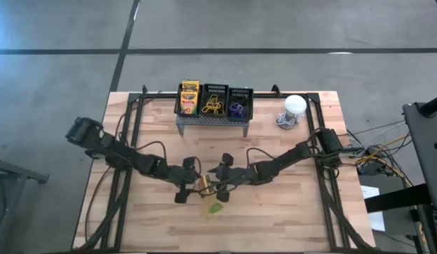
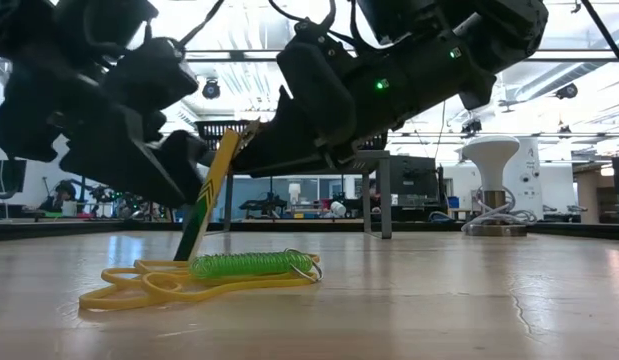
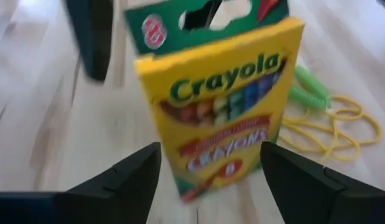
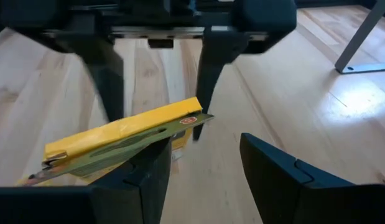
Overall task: Pick & Place Office Desk Supplies
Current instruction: Put the yellow crayon box into the left black bin on the shelf
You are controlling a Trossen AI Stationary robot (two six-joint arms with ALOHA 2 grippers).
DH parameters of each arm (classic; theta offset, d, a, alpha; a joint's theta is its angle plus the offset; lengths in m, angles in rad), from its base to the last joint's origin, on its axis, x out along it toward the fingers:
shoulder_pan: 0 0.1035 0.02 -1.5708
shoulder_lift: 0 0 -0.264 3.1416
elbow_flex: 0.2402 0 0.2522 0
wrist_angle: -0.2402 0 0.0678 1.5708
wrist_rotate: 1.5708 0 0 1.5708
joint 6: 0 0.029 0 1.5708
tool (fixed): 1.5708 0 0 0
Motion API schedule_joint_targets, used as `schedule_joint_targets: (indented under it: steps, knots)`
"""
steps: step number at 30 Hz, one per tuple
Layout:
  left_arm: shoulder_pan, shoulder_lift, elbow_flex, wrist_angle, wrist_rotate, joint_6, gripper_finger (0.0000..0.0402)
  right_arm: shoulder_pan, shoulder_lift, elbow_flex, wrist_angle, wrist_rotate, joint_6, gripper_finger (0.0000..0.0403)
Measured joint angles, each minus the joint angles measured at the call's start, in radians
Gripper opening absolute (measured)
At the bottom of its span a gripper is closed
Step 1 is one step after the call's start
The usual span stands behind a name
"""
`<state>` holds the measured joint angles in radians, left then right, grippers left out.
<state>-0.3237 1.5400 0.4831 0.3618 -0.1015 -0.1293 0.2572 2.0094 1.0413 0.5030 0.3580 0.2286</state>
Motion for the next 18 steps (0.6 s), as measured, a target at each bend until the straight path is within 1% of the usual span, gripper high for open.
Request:
schedule_joint_targets:
  steps: [4, 7, 10, 13, 18]
  knots:
    - [0.004, 0.081, 0.002, 0.118, 0.017, 0.033, 0.0286, 0.0, 0.0, 0.0, 0.0, 0.0, -0.002, 0.0187]
    - [0.004, 0.127, 0.006, 0.149, 0.026, 0.042, 0.0285, 0.0, 0.0, -0.001, -0.001, -0.001, -0.004, 0.0187]
    - [0.004, 0.147, 0.006, 0.177, 0.073, 0.06, 0.0275, 0.0, 0.0, -0.001, -0.002, -0.003, -0.004, 0.0187]
    - [0.004, 0.151, 0.006, 0.214, 0.097, 0.071, 0.0251, 0.0, 0.0, -0.001, -0.007, -0.003, -0.004, 0.0187]
    - [0.002, 0.148, 0.007, 0.25, 0.102, 0.075, 0.0192, 0.0, -0.004, -0.001, -0.038, -0.003, -0.034, 0.0187]
